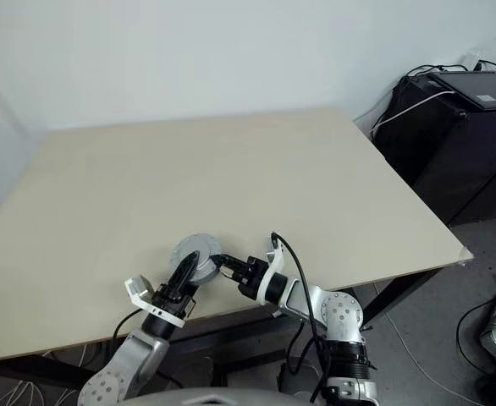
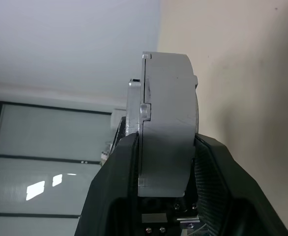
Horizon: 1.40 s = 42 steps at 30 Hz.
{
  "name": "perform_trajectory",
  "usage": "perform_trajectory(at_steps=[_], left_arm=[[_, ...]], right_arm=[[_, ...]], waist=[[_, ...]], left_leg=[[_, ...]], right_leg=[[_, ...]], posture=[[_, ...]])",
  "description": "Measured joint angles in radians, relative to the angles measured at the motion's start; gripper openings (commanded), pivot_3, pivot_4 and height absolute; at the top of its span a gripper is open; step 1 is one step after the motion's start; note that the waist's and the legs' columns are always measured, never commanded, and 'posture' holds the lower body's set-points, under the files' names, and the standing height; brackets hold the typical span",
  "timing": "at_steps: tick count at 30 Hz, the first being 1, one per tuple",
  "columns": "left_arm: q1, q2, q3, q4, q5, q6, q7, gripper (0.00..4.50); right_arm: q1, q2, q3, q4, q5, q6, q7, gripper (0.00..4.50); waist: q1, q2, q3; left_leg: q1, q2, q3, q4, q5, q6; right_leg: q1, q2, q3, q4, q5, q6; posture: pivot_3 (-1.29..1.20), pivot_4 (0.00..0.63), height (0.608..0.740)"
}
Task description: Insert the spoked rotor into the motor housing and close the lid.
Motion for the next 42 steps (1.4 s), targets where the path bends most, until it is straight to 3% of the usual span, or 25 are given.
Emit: perform_trajectory(at_steps=[1,11,17,24,29,34,42], left_arm=[[0.000,0.000,-0.002,-0.004,-0.001,-0.003,0.003,2.15],[-0.051,0.009,0.052,-0.003,0.095,-0.114,0.048,2.14],[-0.143,0.011,0.116,0.047,0.120,-0.159,0.049,2.14],[-0.256,0.053,0.182,0.175,0.192,-0.171,0.055,2.14],[-0.358,0.090,0.230,0.308,0.264,-0.172,0.084,2.14],[-0.484,0.114,0.287,0.462,0.331,-0.193,0.120,2.14],[-0.643,0.121,0.356,0.634,0.396,-0.229,0.115,2.14]], right_arm=[[0.002,-0.001,0.003,-0.006,-0.010,-0.006,0.011,1.33],[0.013,-0.094,0.055,-0.141,-0.138,-0.095,0.109,4.50],[0.082,-0.184,0.172,-0.257,-0.350,-0.280,0.227,4.50],[0.185,-0.323,0.265,-0.298,-0.670,-0.686,0.432,4.50],[0.238,-0.393,0.327,-0.293,-0.872,-0.921,0.501,4.50],[0.274,-0.396,0.339,-0.275,-0.977,-1.061,0.506,4.50],[0.296,-0.388,0.340,-0.232,-1.013,-1.169,0.517,4.50]], waist=[[0.000,0.000,0.000],[0.002,-0.001,0.000],[0.006,-0.002,0.000],[0.010,-0.007,0.002],[0.014,-0.009,0.002],[0.020,-0.014,0.002],[0.027,-0.018,0.003]], left_leg=[[0.000,0.000,0.000,0.000,0.000,0.000],[0.000,-0.001,0.000,0.000,0.000,0.000],[0.000,-0.002,0.001,0.001,0.000,0.000],[0.002,-0.003,0.000,0.003,0.000,0.000],[0.003,-0.002,0.000,0.003,0.000,0.000],[0.003,-0.002,0.001,0.005,0.000,0.000],[0.003,-0.002,0.001,0.006,0.000,0.000]], right_leg=[[0.000,0.000,0.000,0.000,0.000,0.000],[0.000,0.001,0.000,0.000,0.000,0.000],[0.001,0.002,0.000,0.000,0.000,0.000],[0.004,0.002,-0.001,0.000,0.000,0.000],[0.005,0.002,-0.001,0.000,0.000,0.000],[0.006,0.003,-0.002,0.000,0.000,0.000],[0.007,0.003,-0.004,0.001,0.000,0.000]], posture=[[0.00,0.000,0.740],[0.00,0.000,0.740],[0.00,0.000,0.740],[0.00,0.000,0.740],[0.00,0.000,0.740],[0.00,0.000,0.740],[0.00,0.000,0.740]])
